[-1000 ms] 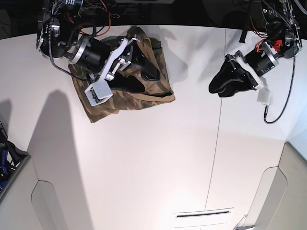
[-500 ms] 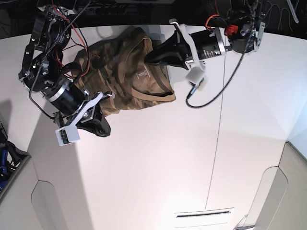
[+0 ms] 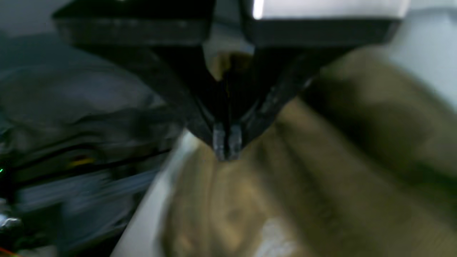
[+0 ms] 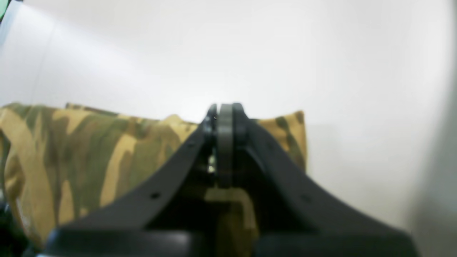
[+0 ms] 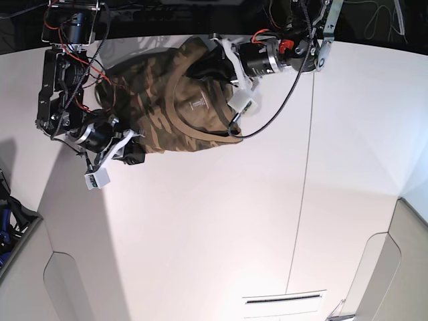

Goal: Fold the T-shirt properly
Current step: 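Fold the strip end over with the right gripper onto the stack, then press and square the folded bundle with both grippers, then release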

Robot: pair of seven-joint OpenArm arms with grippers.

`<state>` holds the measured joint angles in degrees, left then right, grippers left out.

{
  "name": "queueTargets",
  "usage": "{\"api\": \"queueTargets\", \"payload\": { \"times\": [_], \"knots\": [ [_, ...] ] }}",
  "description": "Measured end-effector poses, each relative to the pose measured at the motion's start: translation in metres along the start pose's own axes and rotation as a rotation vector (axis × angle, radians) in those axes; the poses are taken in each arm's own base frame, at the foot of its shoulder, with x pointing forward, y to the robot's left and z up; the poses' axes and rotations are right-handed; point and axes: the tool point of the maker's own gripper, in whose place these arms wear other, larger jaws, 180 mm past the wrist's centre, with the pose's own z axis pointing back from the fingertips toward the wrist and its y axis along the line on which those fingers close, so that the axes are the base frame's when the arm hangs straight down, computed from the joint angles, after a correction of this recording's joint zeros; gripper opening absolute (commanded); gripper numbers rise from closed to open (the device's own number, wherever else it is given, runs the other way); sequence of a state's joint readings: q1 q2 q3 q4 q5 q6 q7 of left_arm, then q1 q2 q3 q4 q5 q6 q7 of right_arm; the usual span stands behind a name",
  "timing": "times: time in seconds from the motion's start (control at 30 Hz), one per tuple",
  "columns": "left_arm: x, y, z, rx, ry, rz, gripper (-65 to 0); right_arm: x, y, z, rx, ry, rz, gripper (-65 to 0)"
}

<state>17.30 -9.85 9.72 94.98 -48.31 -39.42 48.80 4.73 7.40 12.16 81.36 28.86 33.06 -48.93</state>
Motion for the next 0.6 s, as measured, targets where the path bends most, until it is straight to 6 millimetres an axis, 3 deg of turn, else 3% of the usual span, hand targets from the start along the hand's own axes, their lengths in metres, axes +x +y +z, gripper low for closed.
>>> {"api": "queueTargets", "payload": {
  "times": [0.23,0.33,0.5,0.6],
  "knots": [
    [0.045,0.067,0.011,0.184,-0.024,-0.089,-65.0,-0.007,-0.019,0.017,-0.014,0.036,0.001,-65.0],
    [0.058,0.089,0.011,0.209,-0.029,-0.105,-65.0,-0.015,-0.014,0.019,0.018,0.039,-0.032,-65.0],
    [0.111,0.129,0.011,0.301,-0.059,-0.142,-65.0,-0.037,-0.004,0.021,0.058,0.063,-0.087,-65.0],
    [0.136,0.138,0.013,0.327,-0.07,-0.16,-65.0,-0.053,0.002,0.024,0.083,0.074,-0.129,-65.0]
  ]
}}
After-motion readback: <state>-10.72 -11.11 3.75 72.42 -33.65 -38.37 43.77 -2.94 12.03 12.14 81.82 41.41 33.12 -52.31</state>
